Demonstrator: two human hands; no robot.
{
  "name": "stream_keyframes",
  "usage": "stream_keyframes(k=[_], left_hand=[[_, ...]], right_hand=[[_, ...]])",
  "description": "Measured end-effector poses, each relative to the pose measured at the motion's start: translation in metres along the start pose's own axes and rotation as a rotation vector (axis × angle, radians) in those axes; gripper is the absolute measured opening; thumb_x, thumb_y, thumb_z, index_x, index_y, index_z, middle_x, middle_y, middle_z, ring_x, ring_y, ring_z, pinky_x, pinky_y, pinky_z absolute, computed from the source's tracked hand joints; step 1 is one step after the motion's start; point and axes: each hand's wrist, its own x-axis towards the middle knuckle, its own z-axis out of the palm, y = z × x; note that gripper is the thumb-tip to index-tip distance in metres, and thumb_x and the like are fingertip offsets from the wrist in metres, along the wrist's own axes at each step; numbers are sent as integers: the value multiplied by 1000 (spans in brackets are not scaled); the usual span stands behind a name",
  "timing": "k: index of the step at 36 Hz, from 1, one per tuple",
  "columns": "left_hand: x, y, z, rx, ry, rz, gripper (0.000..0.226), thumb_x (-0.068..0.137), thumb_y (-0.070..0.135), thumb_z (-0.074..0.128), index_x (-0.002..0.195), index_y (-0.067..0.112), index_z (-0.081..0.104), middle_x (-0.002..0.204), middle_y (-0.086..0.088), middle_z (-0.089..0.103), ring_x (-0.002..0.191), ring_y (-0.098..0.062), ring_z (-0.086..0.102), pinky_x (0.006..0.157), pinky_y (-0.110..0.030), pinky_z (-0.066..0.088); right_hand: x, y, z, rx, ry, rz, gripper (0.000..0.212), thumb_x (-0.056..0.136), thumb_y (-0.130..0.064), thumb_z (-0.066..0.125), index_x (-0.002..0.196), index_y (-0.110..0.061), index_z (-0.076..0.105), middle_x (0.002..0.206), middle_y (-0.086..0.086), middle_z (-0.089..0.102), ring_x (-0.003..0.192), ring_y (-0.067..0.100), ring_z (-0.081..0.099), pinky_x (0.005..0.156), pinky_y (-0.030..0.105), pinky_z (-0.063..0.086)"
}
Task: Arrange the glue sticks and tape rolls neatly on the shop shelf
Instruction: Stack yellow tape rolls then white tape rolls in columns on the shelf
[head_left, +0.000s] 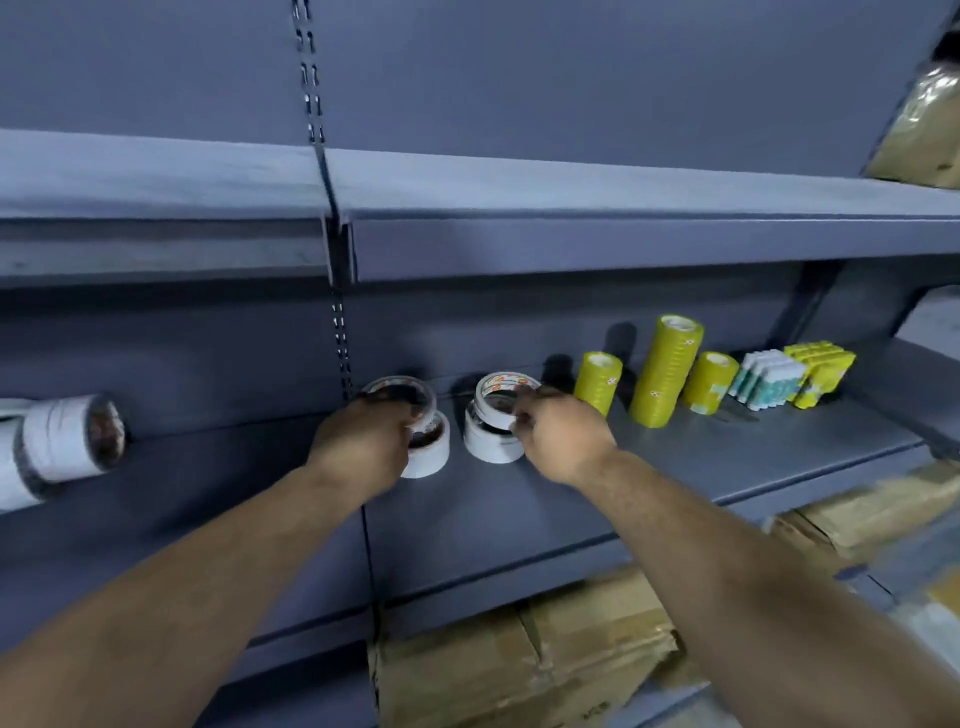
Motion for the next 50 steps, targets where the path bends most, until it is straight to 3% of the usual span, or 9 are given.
stream_keyframes(k=[10,16,33,38,45,50], left_hand=[[3,1,8,20,-4,-134,19,97,23,51,104,25,68,107,-1,69,93,-23,64,73,-32,52],[4,5,10,-15,4,-145,25,99,26,49,117,30,66,120,-2,64,100,-25,62,73,-28,45],[10,7,19,-11,26,-93,19,97,27,50,104,26,67,109,0,67,95,-23,61,74,-32,51],[12,4,21,-12,27,-88,18,96,27,49,100,24,67,106,0,67,93,-22,61,72,-30,49],[17,2,25,-10,36,-71,18,96,29,49,95,24,66,102,1,67,88,-21,59,67,-29,42],[18,2,27,-16,13,-64,18,96,28,48,94,22,65,100,0,66,83,-20,55,69,-31,47]], right_hand=[[31,13,19,34,-99,-83,25,98,-33,50,120,-29,62,119,7,67,105,32,64,79,32,48],[33,15,23,12,-136,-104,26,99,-39,49,121,-30,60,123,4,66,107,31,63,82,33,50],[35,8,24,22,-206,-21,29,98,-43,48,121,-31,62,120,2,67,107,30,64,81,32,51],[37,5,21,36,-229,-8,24,93,-41,58,114,-29,62,117,1,67,105,28,64,80,32,53],[40,-2,20,13,-231,10,17,94,-38,57,107,-27,62,111,1,67,99,27,64,73,29,49],[41,-4,21,-45,-259,10,22,96,-38,57,113,-26,64,114,2,67,102,28,64,75,30,49]])
